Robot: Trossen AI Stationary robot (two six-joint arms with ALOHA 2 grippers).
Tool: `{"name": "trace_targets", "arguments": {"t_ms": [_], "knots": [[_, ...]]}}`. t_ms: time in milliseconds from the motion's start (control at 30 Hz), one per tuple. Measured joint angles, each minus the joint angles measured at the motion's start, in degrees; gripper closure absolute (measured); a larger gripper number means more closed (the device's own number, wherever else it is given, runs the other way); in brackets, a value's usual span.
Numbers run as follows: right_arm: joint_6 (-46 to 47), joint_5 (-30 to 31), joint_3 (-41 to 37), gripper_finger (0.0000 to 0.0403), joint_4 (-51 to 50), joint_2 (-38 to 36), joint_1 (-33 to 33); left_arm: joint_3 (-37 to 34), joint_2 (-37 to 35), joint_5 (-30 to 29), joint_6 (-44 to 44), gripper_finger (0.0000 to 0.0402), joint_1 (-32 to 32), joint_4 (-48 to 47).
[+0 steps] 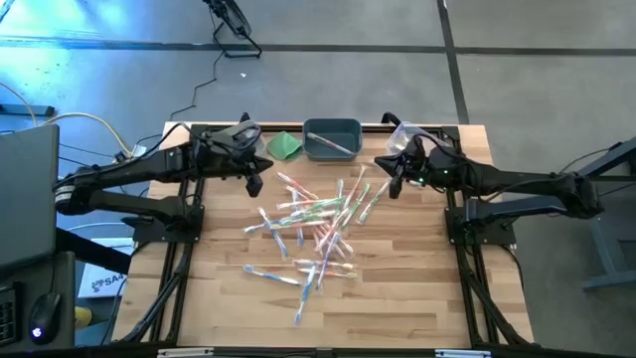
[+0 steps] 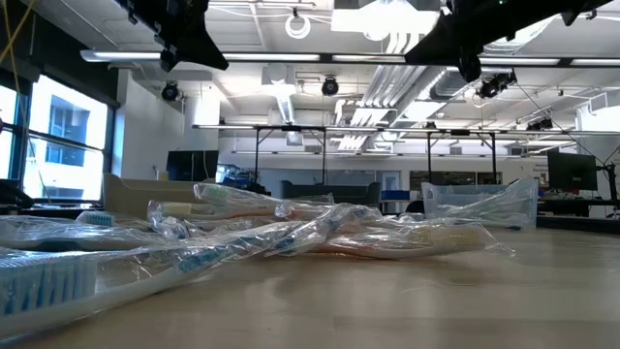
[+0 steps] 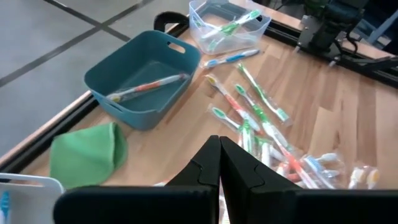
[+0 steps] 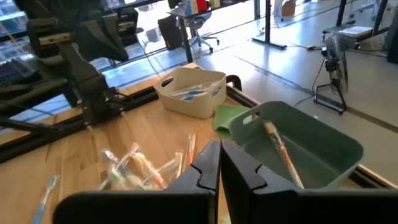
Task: Pick & Place Toothbrushes
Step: Put the blue toothbrush into the gray bin
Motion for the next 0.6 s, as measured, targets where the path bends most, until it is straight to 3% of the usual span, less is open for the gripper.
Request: {"name": "trace_targets", "arguments": {"t_ms": [367,600], "knots": [[-3.79,-8.52,0.0,0.0398,-3.31,-2.13,0.0,0.0,4.35,-11.55,-7.4,0.0402,-13.29,-0.09],[-6.42,-8.44,0.0,0.0398,-3.29,-2.13,-0.02,0.0,9.66,-12.07,-7.39,0.0402,-18.44,-2.93]]}}
